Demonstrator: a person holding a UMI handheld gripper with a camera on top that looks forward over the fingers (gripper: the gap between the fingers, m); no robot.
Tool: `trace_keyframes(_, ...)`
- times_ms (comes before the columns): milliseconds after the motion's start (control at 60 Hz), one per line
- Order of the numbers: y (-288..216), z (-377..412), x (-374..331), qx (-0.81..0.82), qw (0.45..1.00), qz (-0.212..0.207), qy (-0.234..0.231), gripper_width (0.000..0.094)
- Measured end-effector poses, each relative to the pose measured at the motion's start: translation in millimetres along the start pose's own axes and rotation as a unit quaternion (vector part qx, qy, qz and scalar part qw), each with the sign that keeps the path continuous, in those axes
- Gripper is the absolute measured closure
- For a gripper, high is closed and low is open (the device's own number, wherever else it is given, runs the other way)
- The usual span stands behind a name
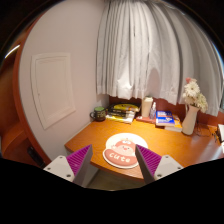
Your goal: Arrange mouse
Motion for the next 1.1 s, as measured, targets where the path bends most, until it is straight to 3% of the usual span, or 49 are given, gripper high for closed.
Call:
trace_keyframes(83, 37, -22, 7, 0.006, 0.999, 0.038, 0.014, 0.0071)
trace_keyframes(100, 19, -11, -5, 0.005, 0.999, 0.037, 0.016, 0.0072)
trace_keyframes(183, 42, -39, 3, 0.026, 0.996, 0.071, 0.042, 0.0071)
trace_keyframes(250, 106, -83, 12, 0.038, 0.992, 0.094, 0.069, 0.0074)
trace_keyframes(367, 149, -140, 15, 0.062, 0.984, 0.121, 0.113, 0.0076)
trace_keyframes(533, 164, -199, 32, 0.092, 0.973, 0.140, 0.162, 0.0086)
trace_keyframes(717, 155, -236, 72, 0.105, 0.970, 0.141, 0.170, 0.0108)
trace_keyframes(867, 153, -253, 100, 0.115, 0.968, 0.148, 0.169, 0.0193)
trace_keyframes(967, 149, -259, 107, 0.118, 0.966, 0.151, 0.176, 0.0308)
trace_keyframes(1017, 148, -262, 109, 0.119, 0.965, 0.151, 0.177, 0.0412)
trace_keyframes(1100, 149, -265, 111, 0.128, 0.961, 0.153, 0.189, 0.0436)
Point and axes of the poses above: the point between the fingertips, and its own axes, seen from behind it with the camera up: z to the left, y down, x forward, the way the camera looks, the point moved 6 cm from there along -x, backward, against the way the camera looks, and after that the axes turned 1 degree about z, right-handed, at the moved point
